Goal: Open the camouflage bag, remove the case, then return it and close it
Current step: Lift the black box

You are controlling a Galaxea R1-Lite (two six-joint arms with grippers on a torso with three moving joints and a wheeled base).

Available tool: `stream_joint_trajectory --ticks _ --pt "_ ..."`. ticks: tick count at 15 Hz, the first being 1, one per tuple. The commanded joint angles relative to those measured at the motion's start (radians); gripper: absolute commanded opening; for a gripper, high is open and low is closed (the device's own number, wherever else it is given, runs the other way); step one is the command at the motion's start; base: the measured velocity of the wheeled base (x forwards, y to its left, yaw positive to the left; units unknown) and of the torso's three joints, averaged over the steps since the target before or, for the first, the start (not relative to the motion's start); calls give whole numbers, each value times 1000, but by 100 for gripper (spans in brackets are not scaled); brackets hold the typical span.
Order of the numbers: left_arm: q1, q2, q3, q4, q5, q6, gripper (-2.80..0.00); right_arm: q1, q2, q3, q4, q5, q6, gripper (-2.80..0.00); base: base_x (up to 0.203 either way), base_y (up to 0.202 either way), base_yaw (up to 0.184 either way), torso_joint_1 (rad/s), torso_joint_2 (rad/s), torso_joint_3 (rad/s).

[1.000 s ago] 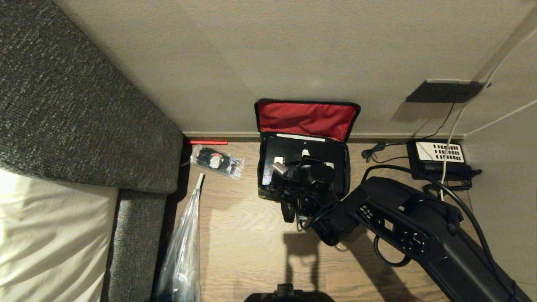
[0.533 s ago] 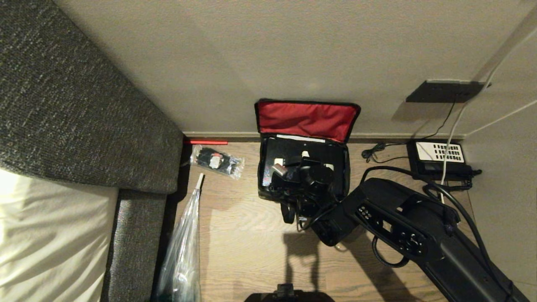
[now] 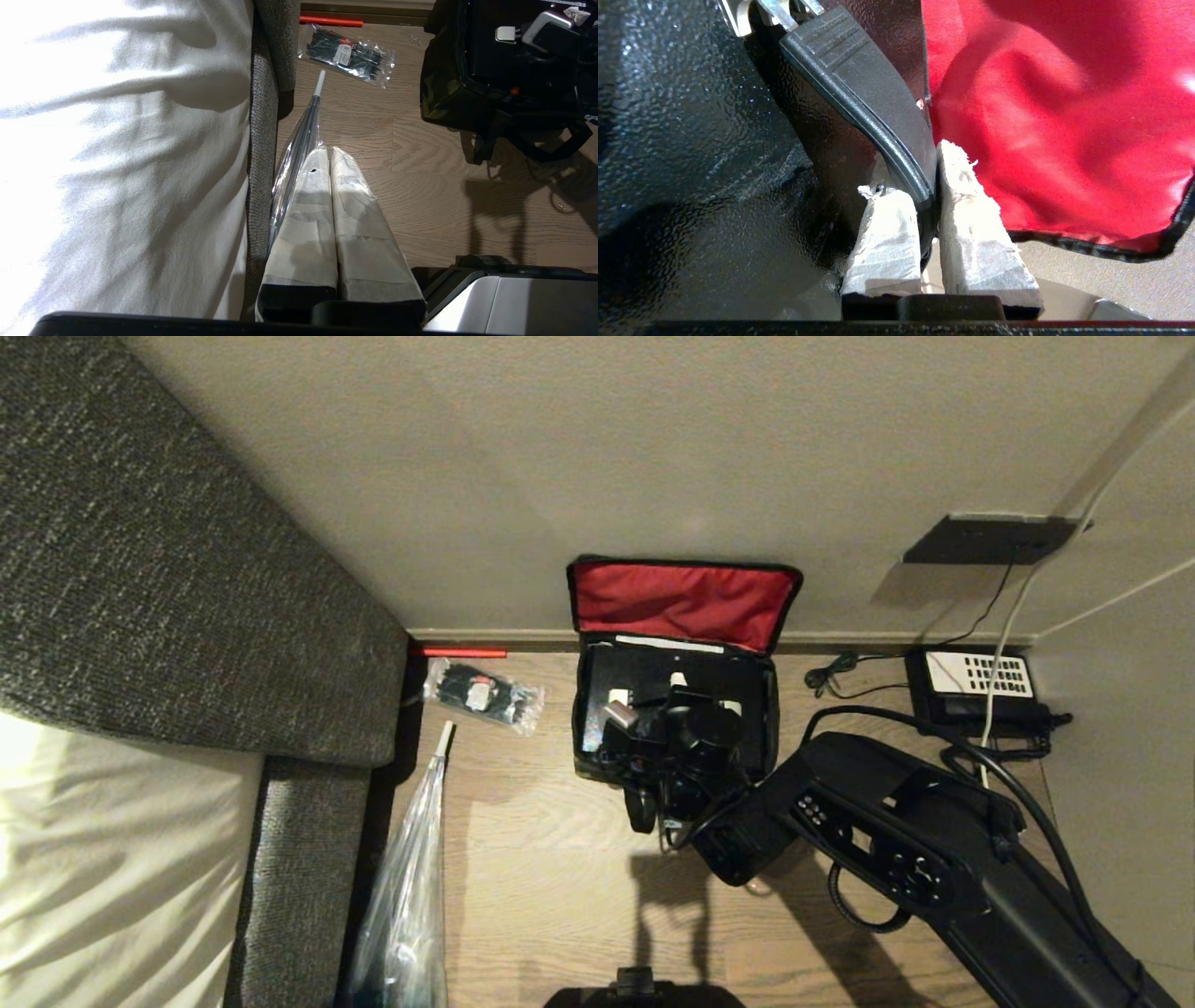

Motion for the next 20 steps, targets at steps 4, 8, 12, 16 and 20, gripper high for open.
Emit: stream_joint_trajectory --ticks 4,8,12,16,20 --pt "0 0 0 0 1 -1 -280 7 -39 26 -2 -38 -18 -280 0 0 0 0 0 0" --pt "0 0 0 -2 1 -1 -280 13 -65 68 -13 -44 -21 -280 0 0 0 0 0 0" --pt "0 0 0 -2 1 1 -280 30 -79 95 -11 -48 -50 -280 0 0 0 0 0 0" --pt "0 0 0 -2 1 1 -280 43 -107 95 -12 -49 -130 -280 0 0 0 0 0 0" --pt "0 2 0 -2 1 0 -280 42 -147 105 1 -73 -147 -280 0 0 0 0 0 0"
